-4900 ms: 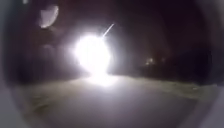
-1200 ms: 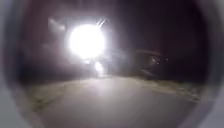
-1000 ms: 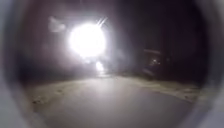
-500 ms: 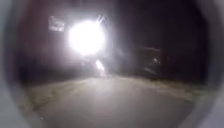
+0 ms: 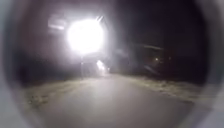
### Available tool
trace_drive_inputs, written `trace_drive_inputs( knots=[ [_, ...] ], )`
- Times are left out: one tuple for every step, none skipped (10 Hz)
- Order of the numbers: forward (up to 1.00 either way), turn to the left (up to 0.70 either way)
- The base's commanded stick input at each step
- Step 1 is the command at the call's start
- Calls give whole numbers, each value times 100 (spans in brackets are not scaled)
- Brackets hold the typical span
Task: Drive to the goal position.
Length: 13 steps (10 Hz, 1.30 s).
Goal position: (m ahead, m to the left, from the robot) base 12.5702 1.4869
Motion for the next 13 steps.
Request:
trace_drive_inputs(
  knots=[
    [100,5],
    [100,4],
    [100,4],
    [100,4],
    [100,5],
    [100,10],
    [100,15],
    [100,16],
    [100,13],
    [100,8],
    [100,4],
    [100,4],
    [100,5]
  ],
)
